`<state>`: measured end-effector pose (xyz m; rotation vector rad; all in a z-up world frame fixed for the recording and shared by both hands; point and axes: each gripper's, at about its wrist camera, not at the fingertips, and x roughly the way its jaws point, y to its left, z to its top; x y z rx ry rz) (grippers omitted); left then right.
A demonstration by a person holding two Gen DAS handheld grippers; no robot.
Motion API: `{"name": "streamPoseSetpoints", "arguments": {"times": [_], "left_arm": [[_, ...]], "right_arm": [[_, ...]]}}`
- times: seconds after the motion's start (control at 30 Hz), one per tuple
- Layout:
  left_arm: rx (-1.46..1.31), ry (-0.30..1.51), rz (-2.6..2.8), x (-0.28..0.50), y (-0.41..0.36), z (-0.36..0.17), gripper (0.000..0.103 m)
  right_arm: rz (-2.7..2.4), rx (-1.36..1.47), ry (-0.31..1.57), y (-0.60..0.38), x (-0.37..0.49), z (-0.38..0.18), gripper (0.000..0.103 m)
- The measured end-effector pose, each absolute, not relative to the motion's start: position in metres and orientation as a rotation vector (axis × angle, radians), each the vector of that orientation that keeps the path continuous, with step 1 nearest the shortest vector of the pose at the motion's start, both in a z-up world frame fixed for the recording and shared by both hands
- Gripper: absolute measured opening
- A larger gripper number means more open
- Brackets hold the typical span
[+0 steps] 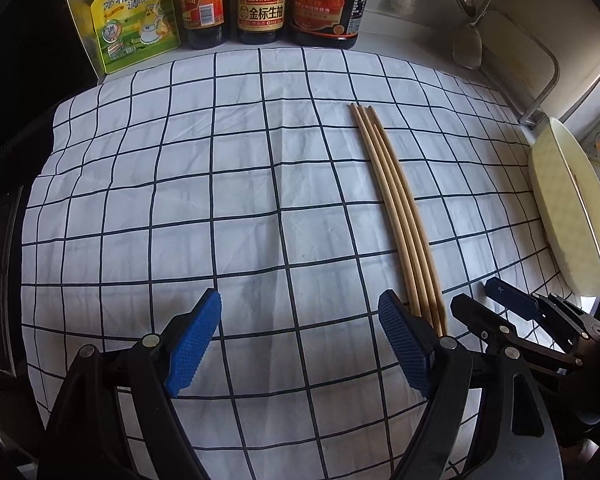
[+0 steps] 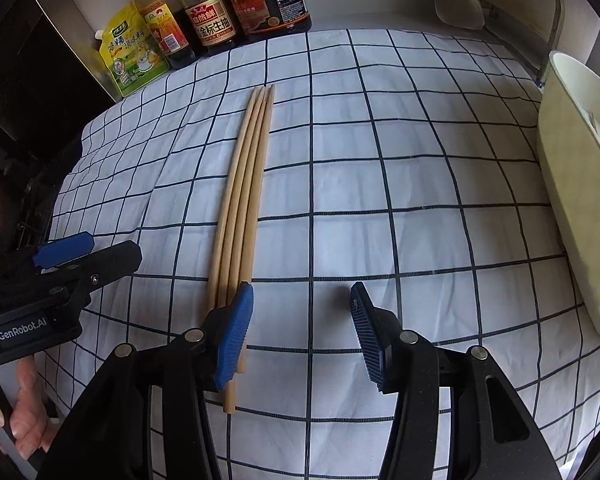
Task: Organize utensils
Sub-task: 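Move the right tool back over the remaining chopsticks on the cloth, then separate one wooden chopstick from the row with the right tool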
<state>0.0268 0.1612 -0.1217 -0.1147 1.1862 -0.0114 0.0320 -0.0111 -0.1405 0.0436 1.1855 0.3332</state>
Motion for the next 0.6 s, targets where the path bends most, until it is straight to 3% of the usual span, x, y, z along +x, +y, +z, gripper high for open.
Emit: {"name": "streamPoseSetpoints", "arguments": {"times": [0.6], "left_arm": [[-0.133, 1.192, -0.001, 0.024, 0.159, -0.128, 0.079]], "right_arm": [[0.312, -0.104, 1.171, 0.010, 0.031, -0.139, 0.049]]}}
